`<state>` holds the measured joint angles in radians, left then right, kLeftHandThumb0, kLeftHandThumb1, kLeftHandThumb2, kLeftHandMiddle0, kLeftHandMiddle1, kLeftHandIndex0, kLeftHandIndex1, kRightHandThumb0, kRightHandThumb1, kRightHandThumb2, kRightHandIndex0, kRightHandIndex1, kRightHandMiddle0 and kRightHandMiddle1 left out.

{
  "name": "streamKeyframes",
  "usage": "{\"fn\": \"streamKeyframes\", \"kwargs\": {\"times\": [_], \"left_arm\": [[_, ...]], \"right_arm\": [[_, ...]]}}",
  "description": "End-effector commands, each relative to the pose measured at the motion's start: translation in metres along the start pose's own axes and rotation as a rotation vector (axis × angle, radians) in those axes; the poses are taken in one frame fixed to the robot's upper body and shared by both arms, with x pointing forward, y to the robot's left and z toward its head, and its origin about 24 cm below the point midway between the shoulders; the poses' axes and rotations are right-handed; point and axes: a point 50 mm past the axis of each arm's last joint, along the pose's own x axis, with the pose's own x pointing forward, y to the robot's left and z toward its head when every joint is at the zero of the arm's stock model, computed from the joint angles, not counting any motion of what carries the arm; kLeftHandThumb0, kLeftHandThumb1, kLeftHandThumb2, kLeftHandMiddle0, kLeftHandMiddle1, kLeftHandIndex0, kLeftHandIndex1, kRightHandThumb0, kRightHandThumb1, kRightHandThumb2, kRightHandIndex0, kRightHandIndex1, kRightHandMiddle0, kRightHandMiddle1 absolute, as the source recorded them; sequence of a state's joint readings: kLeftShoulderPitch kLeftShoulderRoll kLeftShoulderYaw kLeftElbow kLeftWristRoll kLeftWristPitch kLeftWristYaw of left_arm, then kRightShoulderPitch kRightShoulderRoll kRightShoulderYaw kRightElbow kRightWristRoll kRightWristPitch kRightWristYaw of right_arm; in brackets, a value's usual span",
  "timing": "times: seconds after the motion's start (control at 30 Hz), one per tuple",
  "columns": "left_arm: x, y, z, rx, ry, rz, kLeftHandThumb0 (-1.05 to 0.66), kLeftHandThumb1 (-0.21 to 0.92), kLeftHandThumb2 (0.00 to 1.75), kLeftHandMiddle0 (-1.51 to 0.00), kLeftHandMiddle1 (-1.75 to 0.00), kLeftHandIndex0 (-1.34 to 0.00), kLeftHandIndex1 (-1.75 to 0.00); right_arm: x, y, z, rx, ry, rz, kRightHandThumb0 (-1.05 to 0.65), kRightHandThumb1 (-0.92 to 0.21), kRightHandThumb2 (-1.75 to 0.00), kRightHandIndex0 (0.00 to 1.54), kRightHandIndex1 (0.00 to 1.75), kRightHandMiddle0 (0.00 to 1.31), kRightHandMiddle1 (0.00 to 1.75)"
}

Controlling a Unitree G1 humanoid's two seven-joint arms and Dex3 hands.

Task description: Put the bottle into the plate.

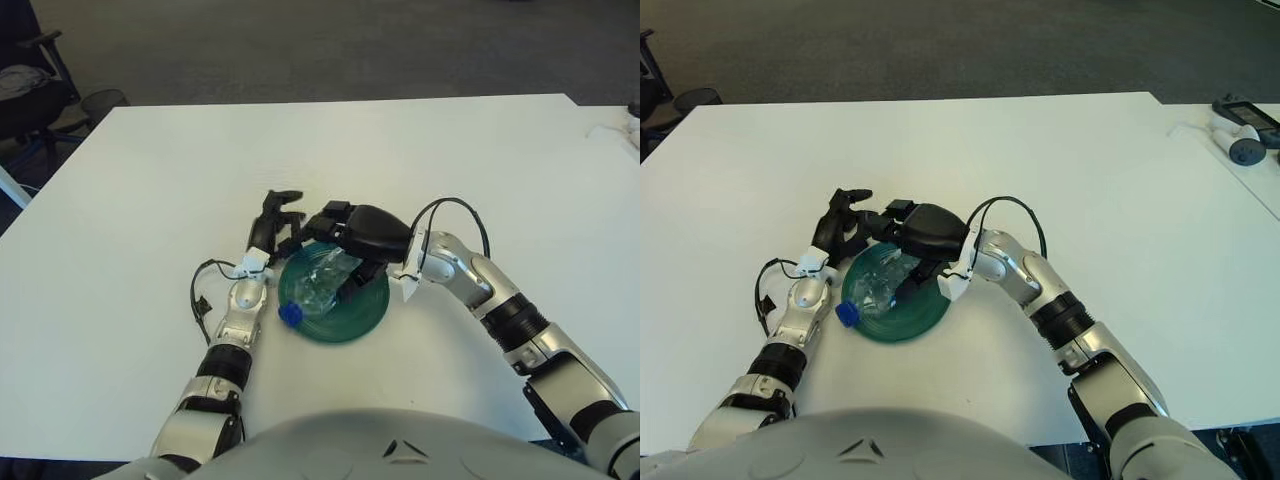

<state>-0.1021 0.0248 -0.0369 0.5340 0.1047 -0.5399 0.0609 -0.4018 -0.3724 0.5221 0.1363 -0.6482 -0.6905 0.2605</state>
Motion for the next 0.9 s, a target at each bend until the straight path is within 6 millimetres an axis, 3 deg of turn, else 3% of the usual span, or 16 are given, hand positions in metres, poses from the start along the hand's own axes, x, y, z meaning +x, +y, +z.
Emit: {"fn": "streamKeyframes", "kwargs": {"times": [0.0, 0.13, 0.27, 0.5, 0.87], "left_arm": [[-0.080, 0.009, -0.054, 0.056, 0.306, 0.019, -0.81, 0.92, 1.08, -0.15, -0.05, 0.00, -0.35], [-0.075, 0.006, -0.048, 0.040, 0.281, 0.021, -0.85, 0.92, 1.10, -0.12, -0.02, 0.00, -0.30], [-0.054, -0.008, -0.033, -0.004, 0.230, 0.001, -0.89, 0.92, 1.11, -0.10, 0.00, 0.00, -0.28], [-0.041, -0.017, -0.031, -0.123, 0.183, -0.050, -0.93, 0.92, 1.11, -0.11, -0.01, 0.00, -0.24], [-0.049, -0.012, -0.026, -0.171, 0.101, 0.010, -0.92, 0.92, 1.09, -0.15, -0.02, 0.00, -0.21]], "right_arm": [[-0.009, -0.011, 0.006, -0.011, -0.036, 0.022, -1.02, -0.92, -0.67, 0.02, 0.01, 0.00, 0.04], [-0.009, -0.013, 0.007, 0.002, -0.038, 0.021, -1.04, -0.92, -0.71, 0.00, 0.00, 0.00, 0.01], [-0.009, -0.013, 0.007, 0.014, -0.039, 0.012, -1.05, -0.92, -0.74, 0.00, 0.00, 0.00, 0.00], [-0.009, -0.013, 0.007, 0.033, -0.042, -0.002, -1.05, -0.92, -0.77, 0.00, 0.00, 0.00, 0.00], [-0.009, -0.012, 0.003, 0.041, -0.031, -0.017, -1.05, -0.92, -0.76, 0.00, 0.00, 0.00, 0.00]]}}
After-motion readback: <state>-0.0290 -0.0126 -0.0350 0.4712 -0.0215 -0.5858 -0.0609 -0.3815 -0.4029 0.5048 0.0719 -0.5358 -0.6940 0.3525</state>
